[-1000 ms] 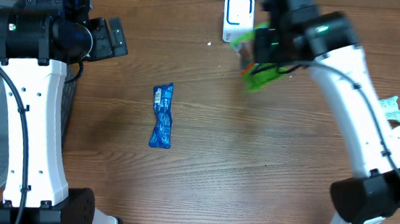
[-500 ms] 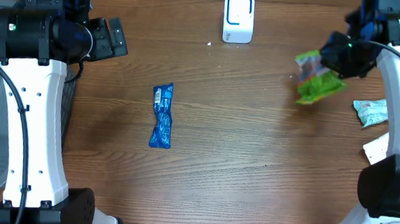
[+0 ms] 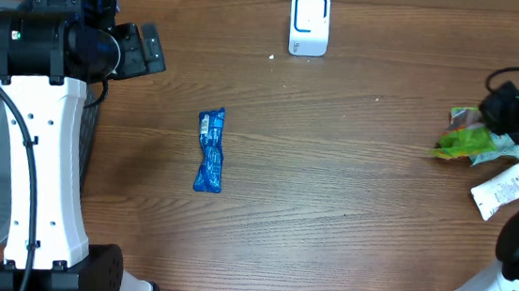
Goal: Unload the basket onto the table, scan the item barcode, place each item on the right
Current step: 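Carry the Haribo bag right and drop it near the wipes pack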
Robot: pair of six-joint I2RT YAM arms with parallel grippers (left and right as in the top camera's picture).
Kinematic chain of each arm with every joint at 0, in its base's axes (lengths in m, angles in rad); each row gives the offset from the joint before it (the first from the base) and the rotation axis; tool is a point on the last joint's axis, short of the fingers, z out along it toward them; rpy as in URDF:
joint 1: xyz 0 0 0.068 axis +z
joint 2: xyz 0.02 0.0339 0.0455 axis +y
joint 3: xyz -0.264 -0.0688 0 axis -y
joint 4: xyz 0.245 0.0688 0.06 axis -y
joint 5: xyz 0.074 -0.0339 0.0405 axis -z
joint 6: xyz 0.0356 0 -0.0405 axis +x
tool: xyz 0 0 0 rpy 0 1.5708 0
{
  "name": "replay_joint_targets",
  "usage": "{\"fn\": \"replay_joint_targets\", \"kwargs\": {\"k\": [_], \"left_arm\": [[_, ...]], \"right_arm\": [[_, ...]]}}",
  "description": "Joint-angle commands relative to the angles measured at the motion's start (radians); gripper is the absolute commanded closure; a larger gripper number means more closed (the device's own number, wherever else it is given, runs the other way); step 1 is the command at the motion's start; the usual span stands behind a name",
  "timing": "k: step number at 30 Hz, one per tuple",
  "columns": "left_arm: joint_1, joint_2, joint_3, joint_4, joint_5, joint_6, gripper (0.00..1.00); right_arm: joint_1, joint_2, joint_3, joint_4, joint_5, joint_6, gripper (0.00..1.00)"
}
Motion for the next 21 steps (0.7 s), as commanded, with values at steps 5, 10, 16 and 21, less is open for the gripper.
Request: {"fn": "replay_joint_targets", "kwargs": {"k": [5, 10, 16, 21], "left_arm": [[-0.007, -0.003, 0.019, 0.002, -0.006, 0.011, 0.00], [-0.007, -0.003, 0.019, 0.002, -0.006, 0.011, 0.00], [-0.007, -0.003, 0.019, 0.002, -0.006, 0.011, 0.00], [-0.007, -0.003, 0.018, 0.002, -0.006, 0.011, 0.00]], "right_arm": [[-0.032, -0.016, -0.001, -0.027, 0.039, 0.010, 0.42], [-0.032, -0.018, 0.014, -0.085, 0.053, -0.016, 0.37], [-0.015, -0.034, 0.149, -0.212, -0.063, -0.120, 0.38], [0.074, -0.051, 0.246, -0.236, -0.303, -0.218, 0.37]]}}
